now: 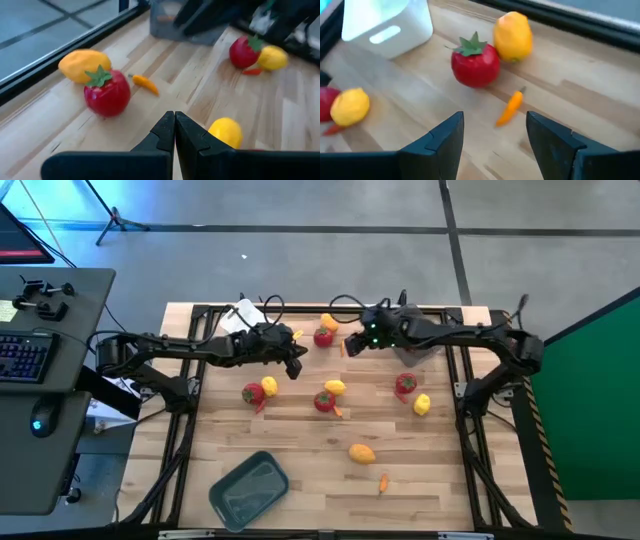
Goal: Sort produce into baskets
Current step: Put the orange chili pepper into the black transparent bin
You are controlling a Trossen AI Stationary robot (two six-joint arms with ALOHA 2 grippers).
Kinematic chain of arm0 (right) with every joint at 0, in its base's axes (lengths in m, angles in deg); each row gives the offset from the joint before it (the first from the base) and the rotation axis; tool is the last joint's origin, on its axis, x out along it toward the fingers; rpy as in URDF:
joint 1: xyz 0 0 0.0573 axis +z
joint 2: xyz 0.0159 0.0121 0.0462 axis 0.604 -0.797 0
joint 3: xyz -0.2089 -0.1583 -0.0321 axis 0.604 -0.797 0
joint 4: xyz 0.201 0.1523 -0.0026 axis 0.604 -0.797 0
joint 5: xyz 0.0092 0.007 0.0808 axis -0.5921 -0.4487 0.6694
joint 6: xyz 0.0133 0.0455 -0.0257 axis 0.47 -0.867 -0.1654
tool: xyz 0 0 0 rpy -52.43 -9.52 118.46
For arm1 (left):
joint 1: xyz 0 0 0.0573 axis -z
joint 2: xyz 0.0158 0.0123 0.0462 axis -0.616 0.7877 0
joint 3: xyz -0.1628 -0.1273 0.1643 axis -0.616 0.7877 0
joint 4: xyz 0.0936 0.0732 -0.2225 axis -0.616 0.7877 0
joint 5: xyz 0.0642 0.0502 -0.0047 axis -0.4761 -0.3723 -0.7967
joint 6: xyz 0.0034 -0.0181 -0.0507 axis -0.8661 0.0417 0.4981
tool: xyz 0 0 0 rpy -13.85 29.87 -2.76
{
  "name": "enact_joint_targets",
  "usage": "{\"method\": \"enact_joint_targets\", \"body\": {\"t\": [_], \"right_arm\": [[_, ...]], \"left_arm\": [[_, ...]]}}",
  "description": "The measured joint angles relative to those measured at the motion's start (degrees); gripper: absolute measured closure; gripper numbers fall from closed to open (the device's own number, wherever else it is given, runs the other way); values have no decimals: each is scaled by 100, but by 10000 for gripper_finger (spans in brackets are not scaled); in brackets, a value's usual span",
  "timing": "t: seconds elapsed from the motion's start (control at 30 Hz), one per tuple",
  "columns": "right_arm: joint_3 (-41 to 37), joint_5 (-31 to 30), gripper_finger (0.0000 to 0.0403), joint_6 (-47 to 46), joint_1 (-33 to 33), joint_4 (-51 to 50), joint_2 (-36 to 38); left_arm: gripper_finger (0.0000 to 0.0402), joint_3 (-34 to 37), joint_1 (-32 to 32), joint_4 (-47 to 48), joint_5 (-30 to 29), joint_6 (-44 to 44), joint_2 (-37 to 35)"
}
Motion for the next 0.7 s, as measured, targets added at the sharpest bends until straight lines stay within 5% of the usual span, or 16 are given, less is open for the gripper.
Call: {"method": "enact_joint_targets", "body": {"t": [0.23, 0.7], "right_arm": [[0, -596, 198, -589, 106, 269, -788], [-2, -631, 199, -664, 49, 1030, -1788]], "left_arm": [[402, 1116, 36, -1810, 429, 986, 2], [402, 1261, 83, -1976, 446, 1154, -13]]}}
